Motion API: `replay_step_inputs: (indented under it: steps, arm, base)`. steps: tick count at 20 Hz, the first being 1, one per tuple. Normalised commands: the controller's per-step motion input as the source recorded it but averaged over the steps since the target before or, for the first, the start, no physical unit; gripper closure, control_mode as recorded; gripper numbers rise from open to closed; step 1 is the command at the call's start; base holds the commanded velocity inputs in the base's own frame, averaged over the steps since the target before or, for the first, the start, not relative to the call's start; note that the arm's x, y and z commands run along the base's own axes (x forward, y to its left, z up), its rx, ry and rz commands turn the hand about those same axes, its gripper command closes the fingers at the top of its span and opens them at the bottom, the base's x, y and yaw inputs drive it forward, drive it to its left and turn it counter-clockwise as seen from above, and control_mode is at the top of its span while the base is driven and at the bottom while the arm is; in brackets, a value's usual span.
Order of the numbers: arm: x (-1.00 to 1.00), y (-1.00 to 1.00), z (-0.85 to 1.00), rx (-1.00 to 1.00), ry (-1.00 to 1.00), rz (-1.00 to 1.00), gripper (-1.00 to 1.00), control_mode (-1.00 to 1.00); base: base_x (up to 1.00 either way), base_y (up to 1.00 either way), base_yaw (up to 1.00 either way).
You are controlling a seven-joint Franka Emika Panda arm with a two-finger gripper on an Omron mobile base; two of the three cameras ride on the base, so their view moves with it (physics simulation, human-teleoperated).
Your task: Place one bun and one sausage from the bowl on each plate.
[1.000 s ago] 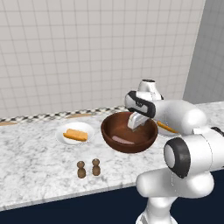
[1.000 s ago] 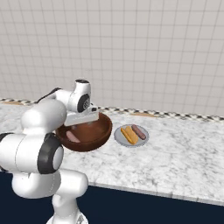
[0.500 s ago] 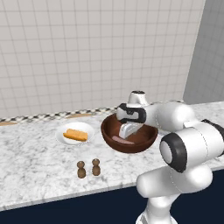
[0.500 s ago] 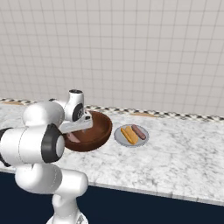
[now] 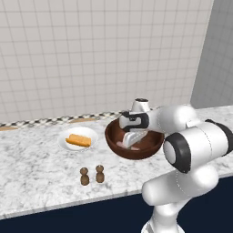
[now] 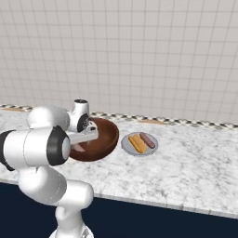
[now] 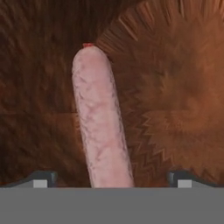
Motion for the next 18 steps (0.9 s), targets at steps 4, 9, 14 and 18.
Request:
replay_step_inputs:
  steps: [4, 9, 14, 18]
  arm:
    - [-0.09, 0.18, -0.26, 0.0, 0.02, 0.0, -1.0, -1.0]
    - [0.0, 0.27, -0.39, 0.0, 0.09, 0.0, -1.0, -1.0]
    - [0.01, 0.16, -0.23, 0.0, 0.1, 0.0, 1.0, -1.0]
    - [0.0, 0.04, 0.0, 0.0, 0.01, 0.0, 1.0, -1.0]
  base:
    - [0.0, 0.0, 0.0]
    - [0.0, 0.0, 0.0]
    - [0.0, 0.0, 0.0]
    - [0.0, 0.0, 0.0]
